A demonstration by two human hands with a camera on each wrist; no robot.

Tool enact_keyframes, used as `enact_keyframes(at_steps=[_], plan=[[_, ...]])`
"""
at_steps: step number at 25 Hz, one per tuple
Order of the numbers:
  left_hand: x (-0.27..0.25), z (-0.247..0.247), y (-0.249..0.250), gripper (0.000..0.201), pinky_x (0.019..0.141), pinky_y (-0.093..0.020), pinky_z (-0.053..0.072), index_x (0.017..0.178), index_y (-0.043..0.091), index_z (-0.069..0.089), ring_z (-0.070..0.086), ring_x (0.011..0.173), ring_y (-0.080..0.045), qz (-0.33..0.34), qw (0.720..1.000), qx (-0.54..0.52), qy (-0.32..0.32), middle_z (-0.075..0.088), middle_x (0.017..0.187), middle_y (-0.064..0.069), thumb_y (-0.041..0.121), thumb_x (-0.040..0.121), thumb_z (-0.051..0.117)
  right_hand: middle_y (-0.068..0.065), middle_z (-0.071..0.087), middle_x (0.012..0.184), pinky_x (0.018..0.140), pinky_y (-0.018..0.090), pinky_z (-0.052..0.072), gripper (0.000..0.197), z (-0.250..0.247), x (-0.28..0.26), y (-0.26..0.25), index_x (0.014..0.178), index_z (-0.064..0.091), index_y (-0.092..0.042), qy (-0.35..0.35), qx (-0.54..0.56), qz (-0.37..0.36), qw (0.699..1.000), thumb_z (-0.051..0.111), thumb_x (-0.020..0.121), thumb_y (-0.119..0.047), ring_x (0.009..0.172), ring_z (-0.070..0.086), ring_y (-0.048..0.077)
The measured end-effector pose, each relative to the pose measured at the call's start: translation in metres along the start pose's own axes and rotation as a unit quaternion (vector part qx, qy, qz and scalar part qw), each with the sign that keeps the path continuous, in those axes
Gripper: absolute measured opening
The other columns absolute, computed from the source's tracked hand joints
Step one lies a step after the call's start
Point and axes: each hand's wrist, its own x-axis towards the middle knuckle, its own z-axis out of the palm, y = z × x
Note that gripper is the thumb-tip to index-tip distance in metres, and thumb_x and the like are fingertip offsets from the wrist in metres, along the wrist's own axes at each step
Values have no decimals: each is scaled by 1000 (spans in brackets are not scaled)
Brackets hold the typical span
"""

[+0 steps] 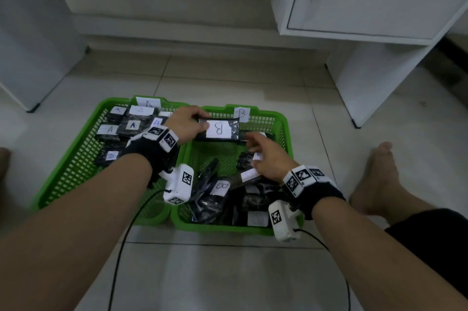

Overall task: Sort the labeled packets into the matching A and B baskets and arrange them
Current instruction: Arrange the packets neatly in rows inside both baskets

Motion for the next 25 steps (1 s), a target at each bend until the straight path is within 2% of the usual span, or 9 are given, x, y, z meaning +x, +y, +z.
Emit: enact_keyframes(at_steps=[3,7,9,12,14,16,18,21,25], plan=[[3,9,-4,20,89,-40,57,92,23,67,68,97,-24,-69,991,-110,-43,70,108,-9,8,84,75,3,61,132,96,40,55,71,-2,8,-11,147,42,-21,-18,-8,30,999,66,83,0,116,62,21],[-3,29,-4,24,82,-38,55,96,19,59,66,95,-22,-64,993,-68,-66,68,102,-6,22,82,79,-8,73,96,80,25,55,28,-5,20,-14,108,68,-21,49,158,124,978,78,84,-32,88,69,9],[-10,32,5,25,71,-26,47,96,19,60,62,91,-16,-17,995,30,-91,64,99,2,36,84,75,-4,78,96,90,40,59,39,-7,29,-9,97,70,-21,96,257,163,948,88,67,-38,91,74,17],[-14,36,13,28,84,-30,44,98,24,66,58,99,-14,13,974,93,-204,64,103,7,50,92,60,11,77,107,95,52,56,17,-13,40,-3,92,69,-20,119,340,186,914,81,81,-20,95,71,26],[-10,35,10,22,93,-31,41,99,22,68,58,108,-15,44,980,115,-159,65,113,6,42,96,58,21,73,114,94,57,55,8,-19,43,1,98,67,-15,144,400,210,880,68,93,-9,97,71,33],[3,32,0,14,109,-34,34,108,22,65,47,131,-22,72,977,201,-26,56,136,-2,24,94,62,25,71,112,86,60,58,10,-26,43,8,102,65,-9,178,438,237,849,57,98,-5,97,71,41],[10,29,-13,54,123,-40,12,141,19,47,12,151,-30,17,956,290,-39,21,162,-12,10,89,60,22,69,99,73,53,62,13,-30,39,7,100,63,-4,194,445,261,834,50,101,-6,80,69,36],[9,24,-25,84,124,-41,11,158,13,8,-12,152,-28,-47,946,301,-115,-18,164,-12,0,89,53,10,72,92,60,36,62,19,-35,32,-18,95,66,-12,132,402,232,876,60,100,-29,71,69,22],[5,11,-23,87,120,-34,20,159,19,5,-8,152,-22,-39,954,266,-134,-20,163,-7,-5,89,51,1,70,92,55,28,56,26,-29,55,-41,91,65,-18,-14,14,194,981,83,76,-28,78,68,15]])
